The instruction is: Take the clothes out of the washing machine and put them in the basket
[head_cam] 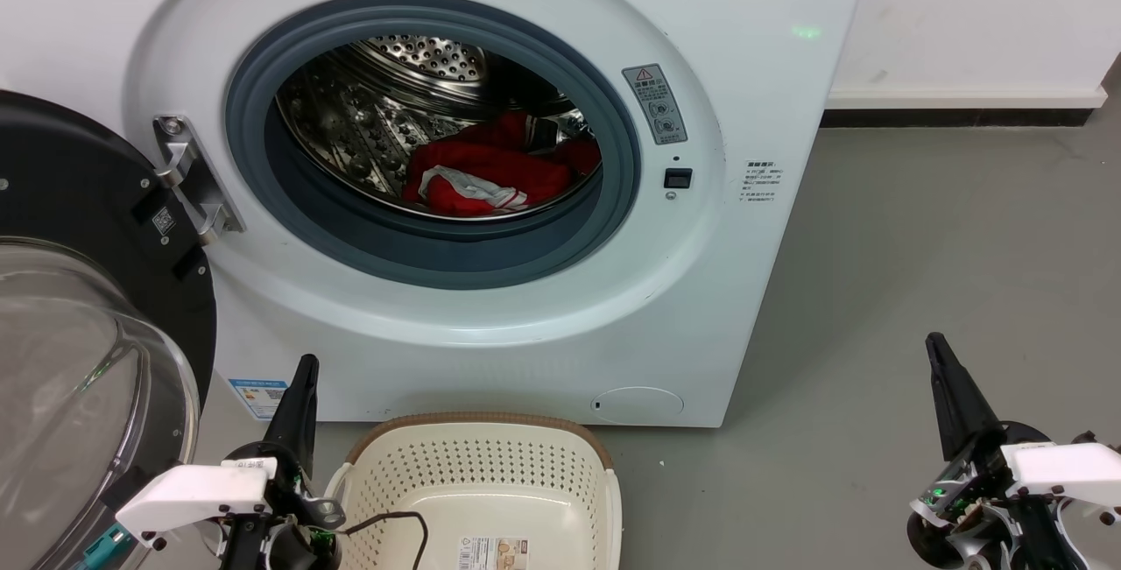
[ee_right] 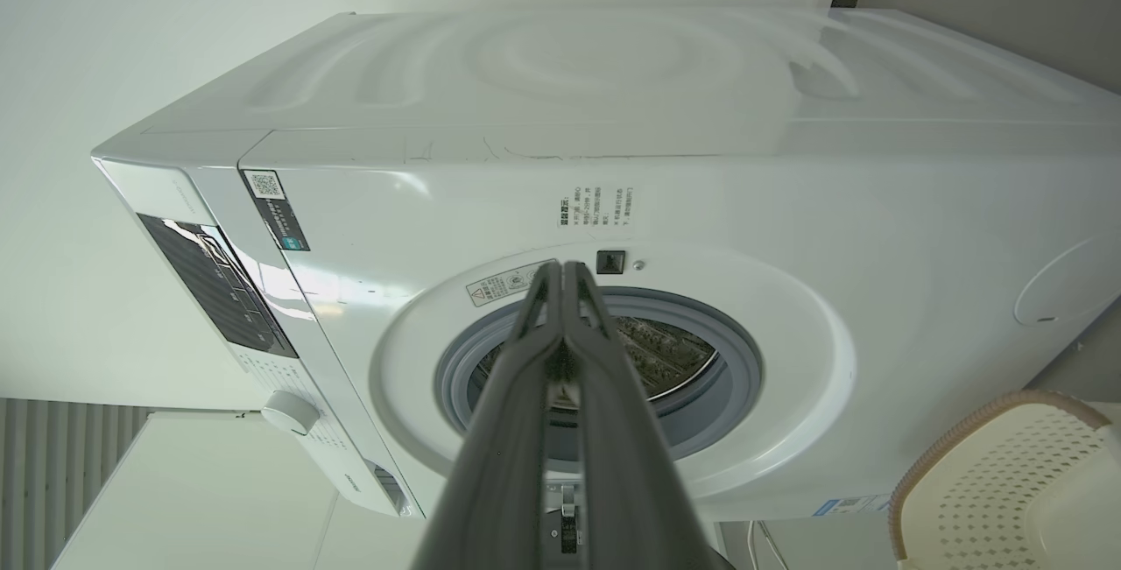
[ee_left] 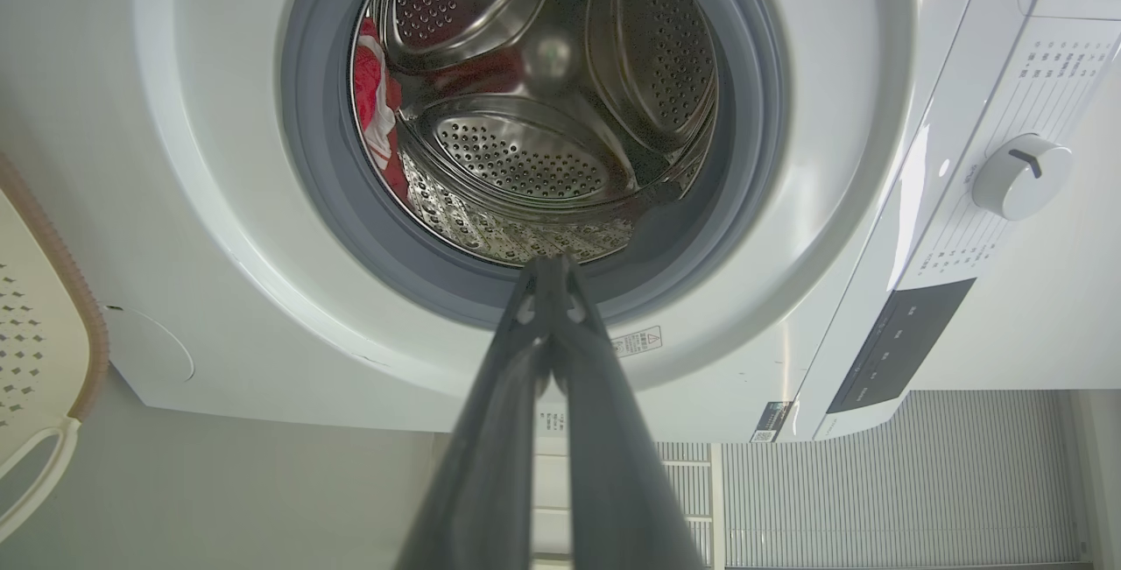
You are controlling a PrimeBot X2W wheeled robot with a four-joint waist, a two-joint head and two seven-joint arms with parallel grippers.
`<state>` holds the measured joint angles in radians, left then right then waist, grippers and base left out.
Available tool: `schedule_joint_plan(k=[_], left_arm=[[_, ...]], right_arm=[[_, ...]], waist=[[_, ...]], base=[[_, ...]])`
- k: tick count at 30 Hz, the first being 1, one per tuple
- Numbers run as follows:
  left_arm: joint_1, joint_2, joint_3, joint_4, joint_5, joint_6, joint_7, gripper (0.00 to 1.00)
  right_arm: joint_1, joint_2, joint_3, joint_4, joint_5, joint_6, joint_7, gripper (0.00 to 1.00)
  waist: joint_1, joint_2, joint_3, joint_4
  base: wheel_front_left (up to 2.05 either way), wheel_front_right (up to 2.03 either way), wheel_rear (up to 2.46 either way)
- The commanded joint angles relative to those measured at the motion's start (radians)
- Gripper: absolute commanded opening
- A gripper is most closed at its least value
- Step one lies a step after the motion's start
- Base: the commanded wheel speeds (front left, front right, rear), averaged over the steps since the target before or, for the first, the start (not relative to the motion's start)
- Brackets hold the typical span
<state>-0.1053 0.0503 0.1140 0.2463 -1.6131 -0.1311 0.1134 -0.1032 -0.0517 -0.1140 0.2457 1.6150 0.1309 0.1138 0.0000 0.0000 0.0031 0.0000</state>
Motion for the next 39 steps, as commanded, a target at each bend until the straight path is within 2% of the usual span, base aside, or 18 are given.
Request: schedule_joint_plan(k=[1,9,10,18,24,32,33,36,37,39], left_arm=[[-0.008,-0.001,0.002,0.0,0.0,-0.002,0.003,0.0],[-0.008,-0.001,0.002,0.0,0.0,-0.002,0.003,0.0],[0.0,0.0,0.0,0.0,0.0,0.0,0.0,1.0],[0.007,-0.001,-0.034,-0.008,0.019,0.0,-0.035,1.0],[0.007,-0.001,-0.037,-0.036,0.084,0.0,-0.064,1.0],[0.001,0.0,-0.052,-0.077,0.273,0.0,-0.104,1.0],[0.001,0.0,-0.052,-0.077,0.273,0.0,-0.104,1.0],[0.002,0.0,-0.062,-0.088,0.375,0.0,-0.12,1.0],[0.002,0.0,-0.062,-0.088,0.375,0.0,-0.12,1.0],[0.003,0.0,-0.072,-0.095,0.447,0.007,-0.132,1.0]], right_arm=[[-0.012,0.002,0.0,0.001,-0.005,0.0,0.0,0.0],[-0.012,0.002,0.0,0.001,-0.005,0.0,0.0,0.0],[0.0,0.0,0.0,0.0,0.0,0.0,0.0,1.0],[0.019,0.001,0.02,-0.017,-0.014,0.0,-0.033,1.0],[0.031,-0.005,0.033,-0.045,-0.07,0.0,-0.063,1.0],[0.049,-0.006,0.023,-0.085,-0.304,0.0,-0.103,1.0],[0.049,-0.006,0.023,-0.085,-0.304,0.0,-0.103,1.0],[0.054,-0.002,0.018,-0.103,-0.42,0.0,-0.12,1.0],[0.054,-0.002,0.018,-0.103,-0.42,0.0,-0.12,1.0],[0.06,0.0,0.016,-0.115,-0.513,0.0,-0.132,1.0]], waist=[[0.0,0.0,0.0,0.0],[0.0,0.0,0.0,0.0],[0.0,0.0,0.0,0.0],[0.0,0.0,0.001,0.0],[0.0,0.0,0.0,0.0],[0.0,0.0,0.0,0.001],[0.0,0.0,0.0,0.001],[0.0,0.0,0.0,0.0],[0.0,0.0,0.0,0.0],[0.0,0.0,0.0,0.0]], base=[[0.0,0.0,0.0],[0.0,0.0,0.0],[0.0,0.0,0.0],[0.0,0.0,0.0],[0.0,0.0,0.0],[0.0,0.0,0.0],[0.0,0.0,0.0],[0.0,0.0,0.0],[0.0,0.0,0.0],[0.0,0.0,0.0]])
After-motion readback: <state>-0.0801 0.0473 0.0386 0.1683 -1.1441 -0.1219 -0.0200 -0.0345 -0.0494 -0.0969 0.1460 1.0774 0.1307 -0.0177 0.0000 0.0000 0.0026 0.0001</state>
